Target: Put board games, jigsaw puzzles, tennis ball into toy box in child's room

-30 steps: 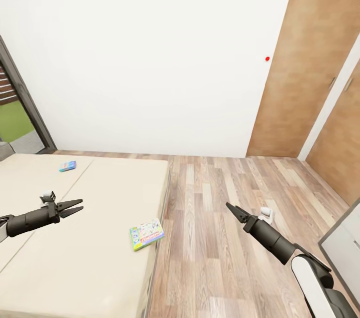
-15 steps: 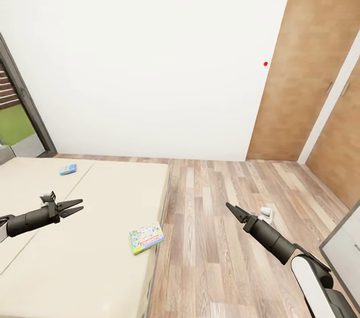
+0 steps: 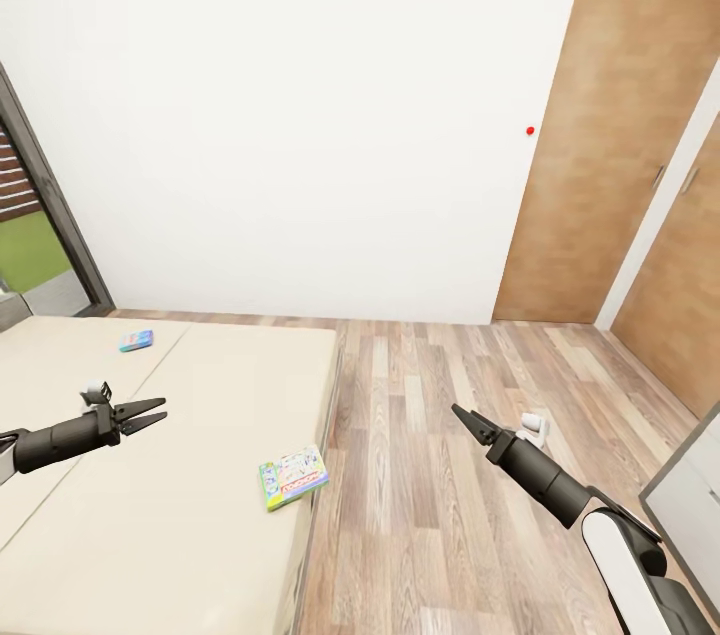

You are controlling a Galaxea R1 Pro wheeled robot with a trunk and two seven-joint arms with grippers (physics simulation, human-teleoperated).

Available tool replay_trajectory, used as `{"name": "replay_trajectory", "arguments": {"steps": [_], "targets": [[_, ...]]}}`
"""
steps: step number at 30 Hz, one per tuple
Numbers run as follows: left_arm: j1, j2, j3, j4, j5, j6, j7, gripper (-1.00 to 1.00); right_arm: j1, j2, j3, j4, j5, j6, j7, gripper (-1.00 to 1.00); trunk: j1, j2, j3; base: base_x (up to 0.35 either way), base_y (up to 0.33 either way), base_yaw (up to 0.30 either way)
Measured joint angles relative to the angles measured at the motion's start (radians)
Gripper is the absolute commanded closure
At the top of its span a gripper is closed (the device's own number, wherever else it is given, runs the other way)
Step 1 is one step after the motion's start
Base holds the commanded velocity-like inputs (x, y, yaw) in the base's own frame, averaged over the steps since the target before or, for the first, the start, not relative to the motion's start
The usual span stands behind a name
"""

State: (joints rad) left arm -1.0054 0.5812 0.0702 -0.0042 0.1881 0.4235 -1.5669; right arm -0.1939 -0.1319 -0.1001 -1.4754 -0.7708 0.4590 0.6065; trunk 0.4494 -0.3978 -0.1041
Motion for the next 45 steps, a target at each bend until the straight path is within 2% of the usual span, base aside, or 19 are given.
{"name": "replay_trajectory", "arguments": {"steps": [23,37,45], "targets": [[0.000,-0.004,0.001,0.001,0.000,0.000,0.000,-1.00,0.000,0.000,0.000,-0.001,-0.001,0.000,0.006,-1.00,0.000,0.000,0.000,0.000,0.000,0.002],[0.000,-0.005,0.001,0.001,0.000,0.000,0.000,-1.00,0.000,0.000,0.000,-0.001,-0.002,0.001,0.006,-1.00,0.000,0.000,0.000,0.002,0.000,0.118],[0.000,-0.006,0.001,0.001,0.000,-0.001,0.000,-1.00,0.000,0.000,0.000,0.000,0.000,0.000,0.006,-1.00,0.000,0.000,0.000,0.183,0.000,0.009]]}}
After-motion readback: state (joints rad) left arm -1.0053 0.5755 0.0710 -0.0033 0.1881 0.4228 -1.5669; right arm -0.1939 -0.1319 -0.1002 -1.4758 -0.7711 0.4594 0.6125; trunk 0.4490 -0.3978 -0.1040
